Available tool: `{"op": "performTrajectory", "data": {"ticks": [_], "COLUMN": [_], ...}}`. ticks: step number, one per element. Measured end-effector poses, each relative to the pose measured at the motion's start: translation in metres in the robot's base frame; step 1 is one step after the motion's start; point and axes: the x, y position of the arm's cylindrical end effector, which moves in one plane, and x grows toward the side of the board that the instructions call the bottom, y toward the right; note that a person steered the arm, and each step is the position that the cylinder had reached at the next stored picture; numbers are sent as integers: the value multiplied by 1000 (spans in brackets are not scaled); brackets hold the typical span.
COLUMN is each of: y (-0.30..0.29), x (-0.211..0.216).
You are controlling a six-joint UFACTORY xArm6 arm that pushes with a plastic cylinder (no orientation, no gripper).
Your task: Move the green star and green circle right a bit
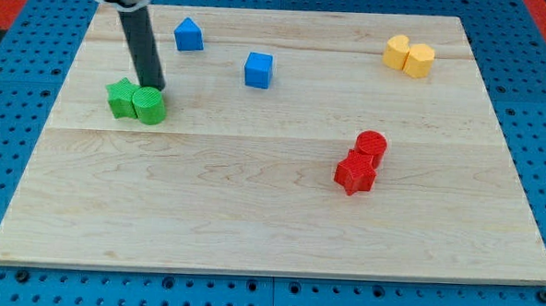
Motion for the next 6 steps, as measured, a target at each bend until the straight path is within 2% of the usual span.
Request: {"op": "performTrajectory", "data": {"ticks": [2,3,4,5,6], "y": [-50,-61,-118,-91,-19], "x": [-5,-34,-19,12,24]}}
